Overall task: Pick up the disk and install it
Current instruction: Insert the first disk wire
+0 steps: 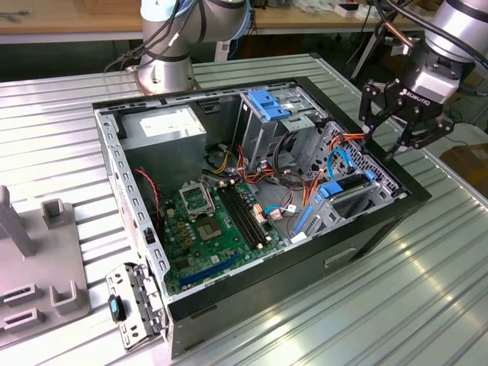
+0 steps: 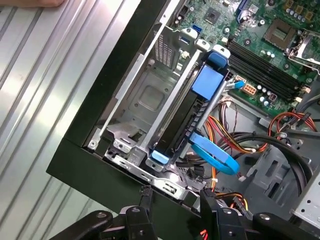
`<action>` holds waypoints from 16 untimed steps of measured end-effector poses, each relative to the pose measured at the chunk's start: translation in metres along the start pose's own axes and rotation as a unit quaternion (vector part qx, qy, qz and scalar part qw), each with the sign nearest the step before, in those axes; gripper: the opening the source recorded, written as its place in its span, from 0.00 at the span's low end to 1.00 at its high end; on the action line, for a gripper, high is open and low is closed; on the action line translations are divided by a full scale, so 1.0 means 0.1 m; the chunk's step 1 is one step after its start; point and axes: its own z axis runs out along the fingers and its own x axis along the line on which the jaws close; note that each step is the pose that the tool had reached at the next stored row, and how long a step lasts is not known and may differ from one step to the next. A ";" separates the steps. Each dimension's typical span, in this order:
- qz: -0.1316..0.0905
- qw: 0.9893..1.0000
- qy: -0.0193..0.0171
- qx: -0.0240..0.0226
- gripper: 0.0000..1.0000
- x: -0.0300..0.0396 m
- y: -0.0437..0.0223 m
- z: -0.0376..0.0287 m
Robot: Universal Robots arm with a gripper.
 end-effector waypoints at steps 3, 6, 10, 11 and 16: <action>-0.008 1.000 0.000 0.000 0.50 -0.042 -0.034 0.001; -0.012 1.000 0.000 0.000 0.50 -0.029 -0.080 0.001; -0.016 1.000 0.000 0.000 0.50 -0.022 -0.112 0.002; -0.016 1.000 0.000 0.000 0.50 -0.022 -0.112 0.002; -0.016 1.000 0.000 0.000 0.50 -0.033 -0.119 0.003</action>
